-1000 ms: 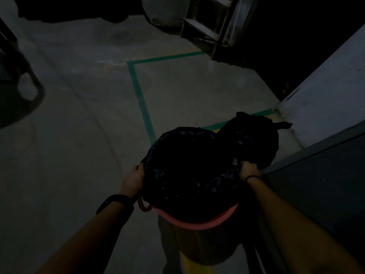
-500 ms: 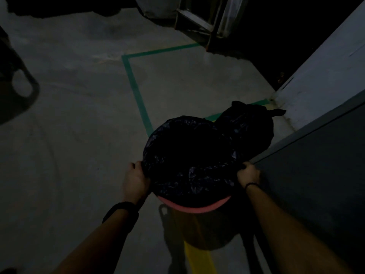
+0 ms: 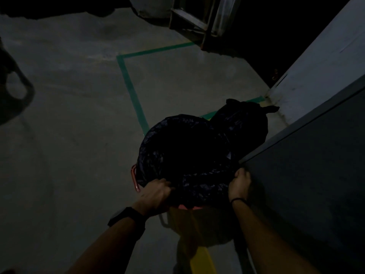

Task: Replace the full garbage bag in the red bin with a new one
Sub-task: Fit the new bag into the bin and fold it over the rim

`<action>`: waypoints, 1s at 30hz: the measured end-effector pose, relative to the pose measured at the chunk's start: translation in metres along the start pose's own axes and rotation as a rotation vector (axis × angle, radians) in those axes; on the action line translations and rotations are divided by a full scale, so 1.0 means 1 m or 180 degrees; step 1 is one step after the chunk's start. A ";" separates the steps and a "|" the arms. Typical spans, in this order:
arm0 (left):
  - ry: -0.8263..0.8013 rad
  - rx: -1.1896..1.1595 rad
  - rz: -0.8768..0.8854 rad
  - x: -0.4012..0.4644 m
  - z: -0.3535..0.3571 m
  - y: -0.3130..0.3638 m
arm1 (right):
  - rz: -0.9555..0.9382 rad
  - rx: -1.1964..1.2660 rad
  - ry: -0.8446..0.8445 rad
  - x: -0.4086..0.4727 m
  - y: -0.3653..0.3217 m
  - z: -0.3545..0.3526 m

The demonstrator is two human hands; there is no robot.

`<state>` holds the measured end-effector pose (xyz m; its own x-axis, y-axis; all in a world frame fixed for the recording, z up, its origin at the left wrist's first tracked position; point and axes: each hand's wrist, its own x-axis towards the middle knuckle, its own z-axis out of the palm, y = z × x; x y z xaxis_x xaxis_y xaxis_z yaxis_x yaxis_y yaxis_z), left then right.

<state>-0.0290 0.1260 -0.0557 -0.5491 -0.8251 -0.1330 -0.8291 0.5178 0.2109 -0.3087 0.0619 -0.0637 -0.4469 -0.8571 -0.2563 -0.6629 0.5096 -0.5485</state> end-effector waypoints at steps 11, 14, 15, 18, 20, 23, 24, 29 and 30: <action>-0.0400 0.0226 0.0422 -0.028 0.014 -0.007 | 0.0542 0.0284 0.0096 -0.047 0.026 0.022; -0.0486 0.0316 0.0514 -0.029 0.009 -0.010 | 0.0879 0.0638 0.0091 -0.051 0.032 0.025; -0.0421 0.0310 0.0552 -0.029 0.009 -0.009 | 0.1038 0.0764 0.0097 -0.050 0.033 0.025; -0.0279 0.0214 0.0554 -0.029 0.012 -0.010 | 0.1487 0.1441 0.0185 -0.049 0.025 0.020; -0.0108 0.0293 0.0558 -0.030 0.014 -0.010 | 0.1724 0.1918 0.0307 -0.049 0.020 0.021; 0.0026 0.0424 0.0573 -0.028 0.015 0.000 | 0.2031 0.2391 0.0539 -0.055 0.023 0.036; 0.0055 0.0392 0.0557 -0.027 0.015 0.003 | 0.2108 0.2537 0.0646 -0.059 0.024 0.041; 0.0218 0.0226 0.0443 -0.018 0.019 0.017 | 0.2572 0.3097 0.0588 -0.083 0.008 0.056; 0.0220 0.0196 0.0452 -0.017 0.018 0.020 | 0.2523 0.3059 0.0731 -0.086 0.002 0.058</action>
<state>-0.0378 0.1542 -0.0668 -0.6544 -0.7552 -0.0386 -0.7498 0.6414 0.1627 -0.2372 0.1321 -0.0892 -0.6777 -0.2609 -0.6875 0.4926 0.5331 -0.6879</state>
